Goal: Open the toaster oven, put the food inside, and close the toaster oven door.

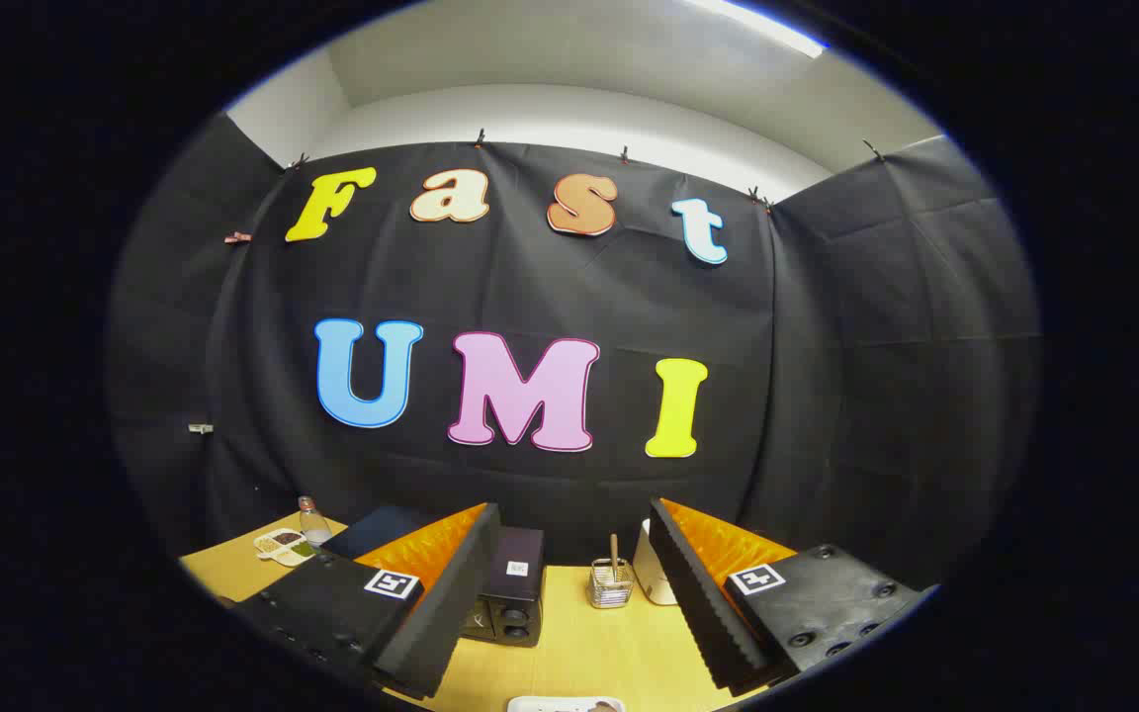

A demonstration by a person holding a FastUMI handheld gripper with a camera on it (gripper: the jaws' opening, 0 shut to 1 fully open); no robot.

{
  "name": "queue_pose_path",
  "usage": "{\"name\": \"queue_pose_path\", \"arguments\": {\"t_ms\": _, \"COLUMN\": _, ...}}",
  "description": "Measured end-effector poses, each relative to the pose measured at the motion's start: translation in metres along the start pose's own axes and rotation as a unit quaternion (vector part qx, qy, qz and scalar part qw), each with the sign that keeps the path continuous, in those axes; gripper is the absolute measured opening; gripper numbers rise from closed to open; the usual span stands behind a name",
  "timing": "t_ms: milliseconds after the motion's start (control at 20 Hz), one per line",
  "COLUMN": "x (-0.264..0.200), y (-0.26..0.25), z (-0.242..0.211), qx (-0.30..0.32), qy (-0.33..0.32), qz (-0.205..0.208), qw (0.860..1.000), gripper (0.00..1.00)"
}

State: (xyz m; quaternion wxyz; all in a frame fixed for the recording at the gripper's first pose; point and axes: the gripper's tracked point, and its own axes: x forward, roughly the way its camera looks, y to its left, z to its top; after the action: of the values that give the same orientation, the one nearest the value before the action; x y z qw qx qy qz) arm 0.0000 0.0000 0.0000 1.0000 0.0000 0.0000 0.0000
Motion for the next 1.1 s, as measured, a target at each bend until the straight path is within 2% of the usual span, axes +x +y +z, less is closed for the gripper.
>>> {"name": "queue_pose_path", "arguments": {"t_ms": 400, "x": 0.005, "y": 0.006, "z": 0.001, "qx": 0.021, "qy": 0.002, "qz": 0.008, "qw": 1.000, "gripper": 0.97}}
{"name": "queue_pose_path", "arguments": {"t_ms": 1100, "x": 0.007, "y": 0.024, "z": -0.007, "qx": 0.008, "qy": 0.014, "qz": 0.021, "qw": 1.000, "gripper": 0.97}}
